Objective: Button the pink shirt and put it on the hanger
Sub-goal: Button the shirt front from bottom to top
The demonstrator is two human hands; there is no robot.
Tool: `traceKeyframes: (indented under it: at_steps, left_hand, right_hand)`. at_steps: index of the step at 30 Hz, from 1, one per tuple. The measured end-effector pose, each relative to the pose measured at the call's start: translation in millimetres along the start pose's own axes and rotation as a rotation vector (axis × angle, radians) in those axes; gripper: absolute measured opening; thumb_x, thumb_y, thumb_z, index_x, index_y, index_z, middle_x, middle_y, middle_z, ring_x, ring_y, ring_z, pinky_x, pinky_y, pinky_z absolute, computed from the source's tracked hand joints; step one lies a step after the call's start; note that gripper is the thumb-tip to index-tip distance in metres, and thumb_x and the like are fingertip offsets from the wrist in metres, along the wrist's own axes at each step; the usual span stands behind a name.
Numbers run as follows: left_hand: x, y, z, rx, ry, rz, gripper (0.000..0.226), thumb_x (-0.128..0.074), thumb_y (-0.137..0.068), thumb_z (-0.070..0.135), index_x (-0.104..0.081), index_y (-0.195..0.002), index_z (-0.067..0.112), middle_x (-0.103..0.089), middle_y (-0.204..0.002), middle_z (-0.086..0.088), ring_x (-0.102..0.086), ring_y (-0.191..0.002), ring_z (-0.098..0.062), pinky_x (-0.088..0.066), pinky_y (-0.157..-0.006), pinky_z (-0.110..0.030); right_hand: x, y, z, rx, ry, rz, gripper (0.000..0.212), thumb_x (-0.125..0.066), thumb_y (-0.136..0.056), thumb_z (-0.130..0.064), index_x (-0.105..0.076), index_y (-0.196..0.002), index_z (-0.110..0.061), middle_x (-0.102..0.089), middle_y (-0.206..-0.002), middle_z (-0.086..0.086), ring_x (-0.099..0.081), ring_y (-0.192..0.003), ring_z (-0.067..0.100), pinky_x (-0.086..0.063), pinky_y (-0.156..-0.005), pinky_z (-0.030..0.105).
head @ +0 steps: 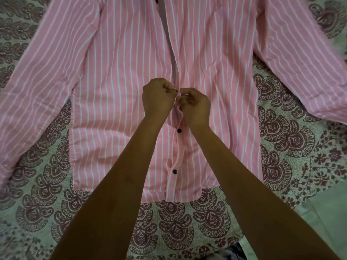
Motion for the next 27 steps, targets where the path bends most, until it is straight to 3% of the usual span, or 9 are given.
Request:
traceKeyframes:
  at_steps: [2, 5, 8, 14, 18, 22, 27]
  left_hand:
    - [1, 1, -2, 0.012, 0.035, 0.001, 0.011, -0.06, -0.076, 0.004, -0.071, -0.079, 0.006, -0.071, -0.081, -0.008, -0.066, -0.078, -0.021, -0.05, -0.073, -0.026]
    - [3, 1, -4, 0.02, 0.049, 0.003, 0.011, -0.06, -0.076, 0.003, -0.07, -0.08, 0.006, -0.07, -0.08, -0.008, -0.063, -0.073, -0.018, -0.05, -0.071, -0.024]
    - [3, 1, -6, 0.028, 0.07, -0.014, 0.009, -0.061, -0.076, 0.004, -0.07, -0.079, 0.006, -0.069, -0.077, -0.007, -0.065, -0.076, -0.021, -0.052, -0.073, -0.027]
    - [0, 0, -16, 0.115, 0.242, -0.067, 0.017, -0.059, -0.072, -0.005, -0.07, -0.077, 0.008, -0.064, -0.066, -0.003, -0.067, -0.076, -0.029, -0.056, -0.081, -0.043]
    - [-3, 3, -22, 0.284, 0.461, -0.095, 0.031, -0.054, -0.072, -0.008, -0.065, -0.062, 0.02, -0.064, -0.068, -0.009, -0.065, -0.072, -0.029, -0.057, -0.079, -0.045]
    - [-7, 10, -20, 0.417, 0.712, -0.135, 0.011, -0.06, -0.08, 0.001, -0.066, -0.074, 0.008, -0.068, -0.08, -0.014, -0.068, -0.079, -0.025, -0.058, -0.076, -0.032]
    - [-13, 11, -21, 0.481, 0.896, -0.165, 0.01, -0.059, -0.084, 0.0, -0.062, -0.079, 0.007, -0.064, -0.08, -0.011, -0.064, -0.08, -0.024, -0.056, -0.08, -0.032]
  right_hand:
    - [1, 0, -1, 0.013, -0.061, -0.009, 0.021, -0.053, -0.081, 0.007, -0.066, -0.088, -0.007, -0.061, -0.068, -0.004, -0.061, -0.073, 0.023, -0.054, -0.08, 0.044]
    - [0, 0, 0, -0.018, -0.14, -0.055, 0.025, -0.051, -0.084, 0.004, -0.065, -0.075, -0.016, -0.06, -0.061, -0.003, -0.056, -0.058, 0.016, -0.05, -0.065, 0.036]
    - [1, -5, 0, -0.051, -0.181, -0.063, 0.033, -0.051, -0.084, -0.002, -0.065, -0.064, -0.024, -0.059, -0.056, -0.006, -0.053, -0.055, 0.014, -0.044, -0.064, 0.034]
    - [2, -12, -13, -0.008, -0.154, -0.145, 0.008, -0.061, -0.075, -0.003, -0.066, -0.072, -0.008, -0.061, -0.063, 0.006, -0.055, -0.056, 0.012, -0.045, -0.059, 0.027]
    - [1, -11, -18, 0.131, 0.031, -0.061, 0.001, -0.065, -0.074, -0.005, -0.065, -0.073, -0.005, -0.064, -0.064, 0.001, -0.063, -0.062, 0.013, -0.053, -0.064, 0.025]
    - [-4, 3, -26, 0.347, 0.291, 0.074, 0.008, -0.063, -0.079, -0.017, -0.062, -0.079, -0.009, -0.067, -0.07, 0.001, -0.064, -0.065, 0.017, -0.053, -0.063, 0.037]
    - [-8, 12, -23, 0.31, 0.208, 0.168, 0.008, -0.063, -0.083, -0.016, -0.063, -0.083, -0.008, -0.067, -0.073, -0.001, -0.063, -0.066, 0.013, -0.053, -0.065, 0.031]
Point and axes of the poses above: each hand's wrist, its own y-axis away from the middle knuckle, its own x-axis out of the back of the hand, z = x × y, the point moved 5 cm from there along -y, towards the middle knuckle
